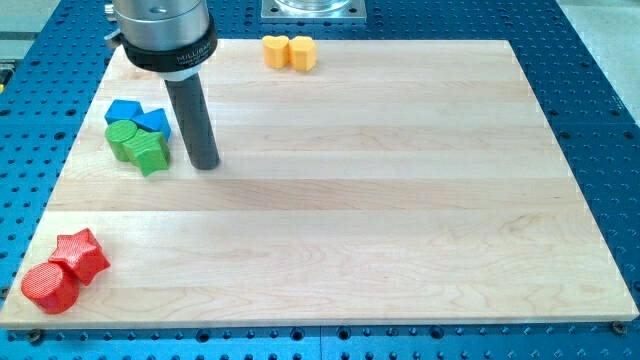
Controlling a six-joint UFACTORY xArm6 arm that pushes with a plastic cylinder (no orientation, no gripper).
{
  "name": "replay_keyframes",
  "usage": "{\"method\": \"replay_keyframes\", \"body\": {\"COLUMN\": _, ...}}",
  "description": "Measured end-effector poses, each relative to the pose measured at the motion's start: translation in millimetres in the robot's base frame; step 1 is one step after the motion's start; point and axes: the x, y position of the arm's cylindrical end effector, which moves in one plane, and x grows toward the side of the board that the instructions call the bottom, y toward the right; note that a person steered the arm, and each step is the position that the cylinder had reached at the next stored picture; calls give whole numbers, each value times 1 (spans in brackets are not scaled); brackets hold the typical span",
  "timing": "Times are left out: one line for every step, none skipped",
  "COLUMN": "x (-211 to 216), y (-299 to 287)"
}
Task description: Push the green blocks slightly to the left
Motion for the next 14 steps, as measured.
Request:
{"method": "replay_keyframes", "body": {"x": 12, "y": -24}}
{"method": "replay_keyframes", "body": {"x": 15, "y": -33}}
{"method": "replay_keyframes", "body": {"x": 14, "y": -33}}
{"method": "replay_keyframes", "body": {"x": 6, "y": -33}}
{"method": "replay_keyframes", "body": {"x": 6, "y": -33}}
{"method": "replay_keyframes", "body": {"x": 29, "y": -33}}
{"method": "replay_keyframes", "body": {"x": 31, "y": -33}}
{"method": "replay_keyframes", "body": {"x": 43, "y": -44}}
{"method": "replay_keyframes", "body": {"x": 43, "y": -79}}
{"method": "replay_keyframes", "body": {"x": 43, "y": -115}}
{"method": "replay_keyframes", "body": {"x": 52, "y": -147}}
{"method": "replay_keyframes", "body": {"x": 95, "y": -166}}
{"method": "replay_keyframes", "body": {"x": 98, "y": -166}}
{"method": "replay_keyframes", "body": {"x": 121, "y": -166}}
